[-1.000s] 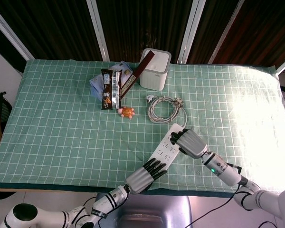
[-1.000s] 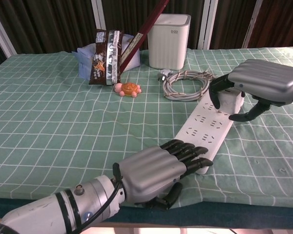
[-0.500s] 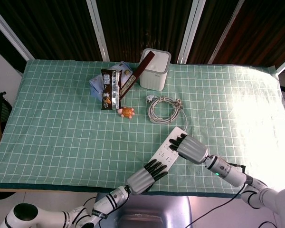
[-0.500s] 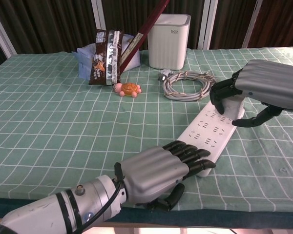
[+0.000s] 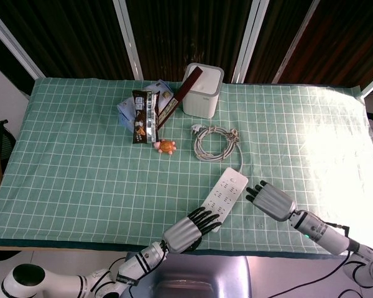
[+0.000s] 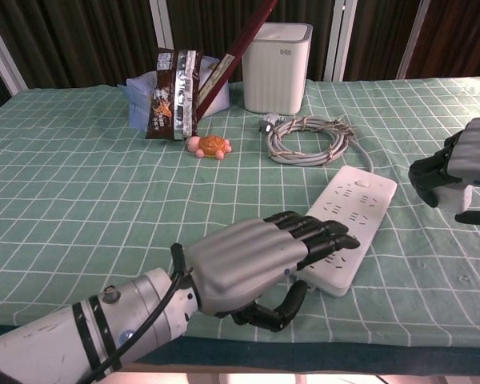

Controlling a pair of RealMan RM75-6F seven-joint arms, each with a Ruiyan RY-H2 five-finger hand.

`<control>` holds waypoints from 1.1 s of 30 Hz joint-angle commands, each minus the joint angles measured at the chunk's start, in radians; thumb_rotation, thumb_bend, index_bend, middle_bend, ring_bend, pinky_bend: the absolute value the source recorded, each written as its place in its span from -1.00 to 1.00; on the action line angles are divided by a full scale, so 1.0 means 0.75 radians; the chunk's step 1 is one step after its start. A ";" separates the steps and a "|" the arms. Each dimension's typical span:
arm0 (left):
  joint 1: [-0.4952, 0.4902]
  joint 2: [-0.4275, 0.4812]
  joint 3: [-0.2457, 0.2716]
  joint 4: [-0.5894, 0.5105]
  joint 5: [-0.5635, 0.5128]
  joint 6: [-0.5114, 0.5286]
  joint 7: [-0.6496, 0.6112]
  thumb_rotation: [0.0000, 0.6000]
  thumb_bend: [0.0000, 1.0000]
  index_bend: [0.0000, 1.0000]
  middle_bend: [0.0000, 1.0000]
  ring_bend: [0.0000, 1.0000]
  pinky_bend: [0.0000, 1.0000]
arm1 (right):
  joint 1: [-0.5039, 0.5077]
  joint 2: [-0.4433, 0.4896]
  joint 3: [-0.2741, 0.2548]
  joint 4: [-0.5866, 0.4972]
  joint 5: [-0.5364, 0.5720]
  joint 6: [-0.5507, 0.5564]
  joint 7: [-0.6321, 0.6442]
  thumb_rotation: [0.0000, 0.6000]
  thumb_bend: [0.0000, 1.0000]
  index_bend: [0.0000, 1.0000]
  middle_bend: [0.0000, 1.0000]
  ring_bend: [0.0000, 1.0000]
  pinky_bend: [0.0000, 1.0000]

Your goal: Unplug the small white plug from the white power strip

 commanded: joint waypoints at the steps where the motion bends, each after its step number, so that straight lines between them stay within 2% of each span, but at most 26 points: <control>1: 0.009 0.035 -0.007 -0.016 0.016 0.038 -0.034 0.62 0.49 -1.00 -1.00 -1.00 -0.84 | -0.047 0.036 -0.022 -0.010 0.040 -0.100 -0.198 1.00 -0.02 0.83 0.34 0.26 0.41; 4: 0.015 0.053 -0.007 -0.020 0.020 0.051 -0.048 0.60 0.46 -1.00 -1.00 -1.00 -0.84 | -0.056 0.057 -0.013 -0.066 0.086 -0.180 -0.287 1.00 -0.05 0.59 0.27 0.14 0.37; 6: 0.019 0.063 -0.007 -0.023 0.022 0.060 -0.055 0.60 0.40 -1.00 -1.00 -1.00 -0.84 | -0.052 0.074 -0.012 -0.101 0.110 -0.235 -0.312 1.00 -0.08 0.29 0.06 -0.03 0.23; 10: 0.031 0.089 -0.003 -0.034 0.031 0.086 -0.072 0.61 0.27 -1.00 -1.00 -1.00 -0.84 | -0.058 0.109 0.018 -0.205 0.207 -0.341 -0.374 1.00 -0.34 -0.63 -0.53 -0.61 -0.19; 11: 0.034 0.097 -0.001 -0.039 0.034 0.092 -0.073 0.60 0.24 -1.00 -1.00 -1.00 -0.84 | -0.059 0.119 0.023 -0.228 0.218 -0.347 -0.367 1.00 -0.43 -0.82 -0.64 -0.72 -0.27; 12: 0.037 0.109 0.001 -0.047 0.037 0.099 -0.072 0.60 0.22 -1.00 -1.00 -1.00 -0.84 | -0.062 0.133 0.029 -0.255 0.227 -0.345 -0.356 1.00 -0.50 -0.92 -0.72 -0.79 -0.32; 14: 0.044 0.133 0.003 -0.067 0.042 0.111 -0.069 0.59 0.19 -1.00 -1.00 -1.00 -0.83 | -0.070 0.157 0.035 -0.296 0.233 -0.328 -0.339 1.00 -0.61 -1.00 -0.84 -0.88 -0.35; 18: 0.066 0.210 0.012 -0.142 0.059 0.152 -0.061 0.58 0.12 -1.00 -1.00 -1.00 -0.83 | -0.098 0.234 0.040 -0.427 0.248 -0.276 -0.249 0.98 -0.73 -1.00 -0.99 -0.99 -0.40; 21: 0.090 0.301 0.031 -0.239 0.088 0.200 -0.069 0.55 0.09 -1.00 -1.00 -1.00 -0.82 | -0.135 0.321 0.046 -0.569 0.278 -0.225 -0.189 0.89 -0.75 -1.00 -1.00 -1.00 -0.45; 24: 0.128 0.401 0.057 -0.339 0.127 0.270 -0.066 0.56 0.06 -1.00 -1.00 -1.00 -0.82 | -0.210 0.386 0.076 -0.707 0.342 -0.116 -0.213 0.87 -0.76 -1.00 -1.00 -1.00 -0.54; 29: 0.276 0.658 0.166 -0.478 0.206 0.470 0.021 0.58 0.06 -1.00 -1.00 -1.00 -0.81 | -0.437 0.437 0.139 -0.957 0.527 0.187 -0.332 0.86 -0.75 -1.00 -1.00 -1.00 -0.69; 33: 0.473 0.789 0.264 -0.405 0.240 0.721 0.015 0.47 0.07 -1.00 -1.00 -1.00 -0.80 | -0.562 0.406 0.176 -0.971 0.581 0.373 -0.355 0.85 -0.75 -1.00 -1.00 -1.00 -0.81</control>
